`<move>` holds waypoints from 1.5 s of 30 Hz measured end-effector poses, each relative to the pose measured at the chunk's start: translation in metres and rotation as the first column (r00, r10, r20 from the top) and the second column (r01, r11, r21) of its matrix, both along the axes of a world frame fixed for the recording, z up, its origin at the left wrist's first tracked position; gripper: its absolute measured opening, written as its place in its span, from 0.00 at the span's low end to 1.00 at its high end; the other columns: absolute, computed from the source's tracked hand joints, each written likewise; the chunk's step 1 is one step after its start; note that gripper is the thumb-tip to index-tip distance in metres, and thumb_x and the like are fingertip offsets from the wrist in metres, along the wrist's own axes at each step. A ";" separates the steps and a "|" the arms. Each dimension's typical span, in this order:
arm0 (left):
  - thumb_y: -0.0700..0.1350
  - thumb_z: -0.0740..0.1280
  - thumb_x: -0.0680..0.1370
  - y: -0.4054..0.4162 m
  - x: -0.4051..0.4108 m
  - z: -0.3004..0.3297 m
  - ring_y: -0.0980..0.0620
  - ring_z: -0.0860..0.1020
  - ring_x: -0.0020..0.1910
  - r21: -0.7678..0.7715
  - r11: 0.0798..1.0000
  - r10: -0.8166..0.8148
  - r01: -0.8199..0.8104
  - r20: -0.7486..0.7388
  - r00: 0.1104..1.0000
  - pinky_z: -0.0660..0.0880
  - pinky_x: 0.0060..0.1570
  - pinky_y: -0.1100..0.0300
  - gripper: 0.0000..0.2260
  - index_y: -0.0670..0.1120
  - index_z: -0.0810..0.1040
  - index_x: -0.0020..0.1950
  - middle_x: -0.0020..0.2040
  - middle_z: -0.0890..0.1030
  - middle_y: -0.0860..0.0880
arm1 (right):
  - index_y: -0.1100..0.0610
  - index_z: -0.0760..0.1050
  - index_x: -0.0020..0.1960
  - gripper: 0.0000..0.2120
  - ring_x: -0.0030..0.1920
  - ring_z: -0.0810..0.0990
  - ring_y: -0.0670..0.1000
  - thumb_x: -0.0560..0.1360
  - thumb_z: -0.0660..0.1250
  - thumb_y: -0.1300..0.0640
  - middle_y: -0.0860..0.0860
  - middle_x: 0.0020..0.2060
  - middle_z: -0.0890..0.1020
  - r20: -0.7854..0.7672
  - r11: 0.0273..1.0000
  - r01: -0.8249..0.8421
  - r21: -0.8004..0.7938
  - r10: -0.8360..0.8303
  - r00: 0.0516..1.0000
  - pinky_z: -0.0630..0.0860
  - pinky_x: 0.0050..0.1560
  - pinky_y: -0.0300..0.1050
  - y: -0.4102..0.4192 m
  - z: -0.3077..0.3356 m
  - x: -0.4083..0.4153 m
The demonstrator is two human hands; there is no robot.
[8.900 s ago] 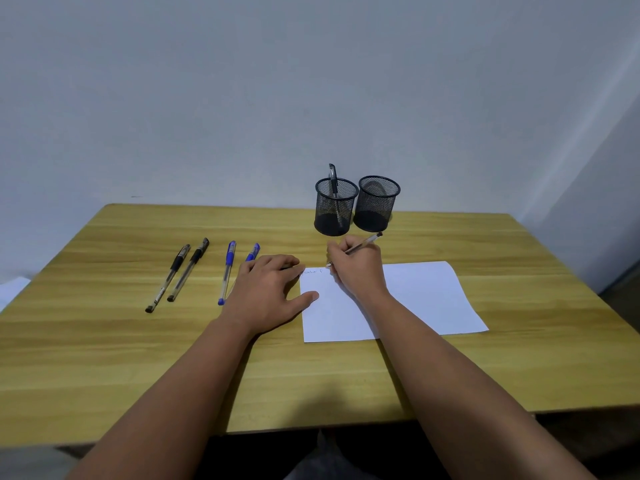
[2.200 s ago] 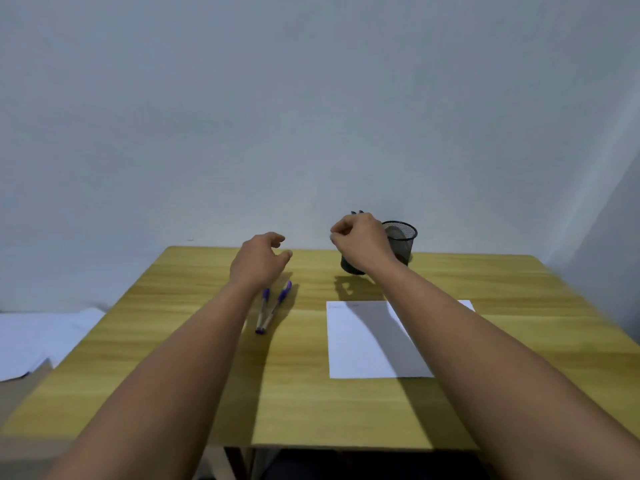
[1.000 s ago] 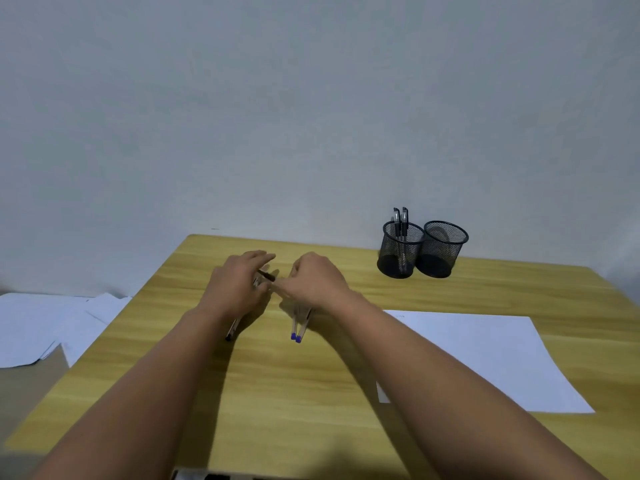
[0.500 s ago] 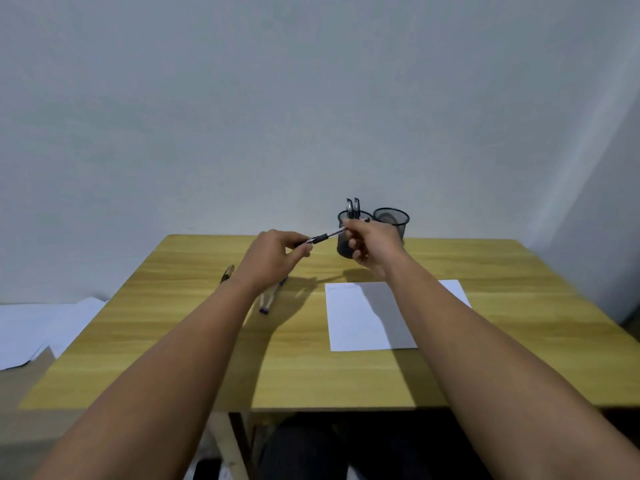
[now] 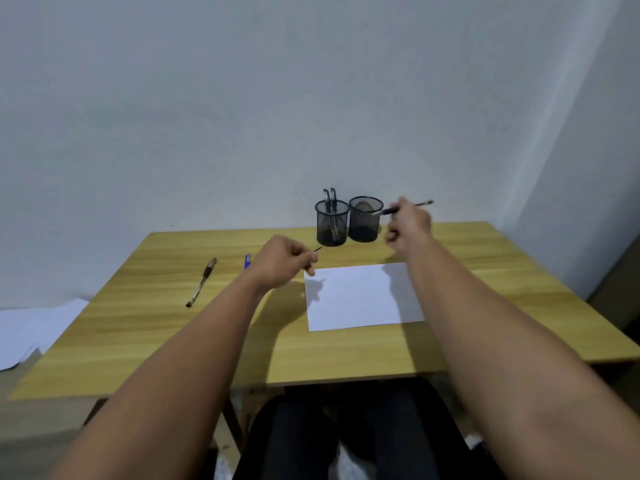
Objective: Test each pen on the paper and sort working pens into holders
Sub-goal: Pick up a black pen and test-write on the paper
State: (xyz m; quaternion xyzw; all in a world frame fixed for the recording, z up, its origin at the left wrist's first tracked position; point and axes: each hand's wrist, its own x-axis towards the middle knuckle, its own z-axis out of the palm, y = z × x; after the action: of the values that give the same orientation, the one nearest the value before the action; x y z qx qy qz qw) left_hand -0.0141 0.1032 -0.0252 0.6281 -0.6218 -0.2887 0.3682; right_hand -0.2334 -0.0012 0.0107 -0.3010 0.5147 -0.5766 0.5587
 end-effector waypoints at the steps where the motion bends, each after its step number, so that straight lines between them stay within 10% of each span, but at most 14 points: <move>1: 0.47 0.69 0.80 0.004 0.013 -0.010 0.51 0.68 0.30 0.031 0.999 0.040 -0.041 0.044 0.998 0.65 0.33 0.60 0.11 0.45 0.86 0.42 0.36 0.86 0.50 | 0.54 0.74 0.39 0.13 0.18 0.62 0.45 0.82 0.62 0.56 0.49 0.27 0.69 -0.044 0.999 0.032 -0.006 -0.033 0.999 0.55 0.25 0.34 -0.006 0.004 -0.017; 6: 0.51 0.69 0.80 -0.005 0.045 -0.043 0.47 0.80 0.40 -0.037 0.960 0.275 -0.277 0.302 0.913 0.70 0.38 0.57 0.09 0.50 0.87 0.48 0.37 0.82 0.53 | 0.53 0.78 0.41 0.12 0.25 0.70 0.46 0.81 0.70 0.49 0.47 0.29 0.76 -0.210 0.991 -0.077 -0.106 0.053 0.976 0.62 0.27 0.38 -0.016 -0.002 -0.037; 16: 0.52 0.62 0.81 -0.057 0.043 -0.091 0.40 0.73 0.58 -0.167 0.956 0.279 -0.241 0.771 0.572 0.69 0.56 0.44 0.12 0.52 0.84 0.56 0.56 0.78 0.48 | 0.60 0.77 0.40 0.15 0.21 0.73 0.44 0.84 0.68 0.57 0.51 0.25 0.79 -0.363 0.954 -0.225 -0.199 0.142 0.921 0.72 0.25 0.35 -0.022 -0.078 0.001; 24: 0.61 0.59 0.78 -0.043 0.025 -0.105 0.48 0.74 0.63 -0.269 0.956 0.109 0.115 0.693 0.712 0.68 0.59 0.46 0.20 0.55 0.82 0.62 0.64 0.80 0.57 | 0.60 0.73 0.39 0.14 0.28 0.74 0.48 0.84 0.68 0.61 0.53 0.28 0.75 -0.198 0.947 -0.219 -0.234 0.174 0.965 0.71 0.28 0.39 -0.041 -0.112 0.024; 37: 0.64 0.57 0.78 -0.040 0.027 -0.116 0.50 0.71 0.66 -0.223 0.971 0.085 0.090 0.667 0.740 0.66 0.64 0.45 0.23 0.57 0.79 0.67 0.66 0.76 0.58 | 0.69 0.79 0.46 0.12 0.33 0.83 0.47 0.84 0.68 0.61 0.59 0.35 0.82 -0.399 0.884 -0.321 -0.339 0.174 0.900 0.84 0.41 0.46 -0.032 -0.124 0.031; 45: 0.65 0.55 0.78 -0.039 0.029 -0.116 0.52 0.69 0.70 -0.203 0.976 0.071 0.084 0.653 0.754 0.65 0.66 0.46 0.25 0.57 0.76 0.70 0.70 0.75 0.58 | 0.63 0.77 0.40 0.13 0.29 0.77 0.51 0.83 0.70 0.61 0.59 0.32 0.78 -0.320 0.907 -0.346 -0.242 0.262 0.911 0.73 0.26 0.39 -0.032 -0.133 0.042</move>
State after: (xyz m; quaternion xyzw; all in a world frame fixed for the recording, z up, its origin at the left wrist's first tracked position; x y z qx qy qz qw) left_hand 0.0144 0.0643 -0.1416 0.6425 -0.7414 0.0193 0.1928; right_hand -0.1912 -0.0330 -0.1227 -0.5360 0.4433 -0.5030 0.5130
